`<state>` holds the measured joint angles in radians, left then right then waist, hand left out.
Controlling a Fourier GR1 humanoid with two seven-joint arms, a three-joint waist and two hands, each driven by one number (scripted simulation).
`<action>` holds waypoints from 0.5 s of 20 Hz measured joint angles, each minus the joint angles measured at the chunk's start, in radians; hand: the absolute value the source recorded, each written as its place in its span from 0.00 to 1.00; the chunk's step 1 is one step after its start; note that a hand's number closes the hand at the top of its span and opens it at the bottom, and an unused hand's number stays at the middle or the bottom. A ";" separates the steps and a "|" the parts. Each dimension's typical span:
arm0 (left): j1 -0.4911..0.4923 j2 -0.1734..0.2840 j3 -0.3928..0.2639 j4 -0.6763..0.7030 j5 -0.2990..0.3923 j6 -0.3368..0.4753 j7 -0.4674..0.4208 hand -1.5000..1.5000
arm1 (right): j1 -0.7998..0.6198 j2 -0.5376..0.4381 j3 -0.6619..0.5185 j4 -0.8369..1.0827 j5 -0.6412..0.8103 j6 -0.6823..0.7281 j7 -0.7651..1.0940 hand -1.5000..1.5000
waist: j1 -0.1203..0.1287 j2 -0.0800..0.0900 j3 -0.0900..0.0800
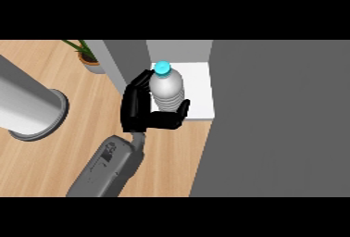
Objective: Pick up the bottled water, place it into the cabinet and close the cabinet
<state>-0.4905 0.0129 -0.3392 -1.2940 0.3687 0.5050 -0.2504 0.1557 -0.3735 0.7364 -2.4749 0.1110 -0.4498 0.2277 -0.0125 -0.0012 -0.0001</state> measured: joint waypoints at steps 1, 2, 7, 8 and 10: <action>-0.014 -0.003 0.004 0.014 -0.007 0.007 0.003 1.00 | 0.002 -0.002 -0.002 -0.003 -0.001 -0.001 0.003 0.00 | 0.000 0.000 0.000; -0.041 -0.005 0.004 0.042 -0.007 0.021 0.000 1.00 | 0.007 0.002 0.005 -0.002 -0.001 -0.005 -0.001 0.00 | -0.002 0.000 0.000; -0.184 -0.005 0.054 0.192 -0.025 0.037 0.019 1.00 | 0.025 -0.009 0.009 -0.003 -0.007 -0.004 -0.020 0.00 | -0.009 0.001 0.000; -0.207 -0.005 0.063 0.214 -0.033 0.039 0.026 1.00 | 0.028 -0.011 0.010 -0.005 -0.007 -0.008 -0.019 0.00 | -0.009 0.001 0.000; -0.240 0.001 0.082 0.263 -0.045 0.031 0.026 1.00 | 0.036 -0.020 0.006 -0.008 -0.010 -0.005 -0.034 0.00 | -0.009 0.001 0.000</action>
<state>-0.7307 0.0142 -0.2571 -1.0309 0.3232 0.5363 -0.2248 0.1917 -0.3937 0.7423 -2.4825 0.1011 -0.4550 0.1939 -0.0218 0.0000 -0.0001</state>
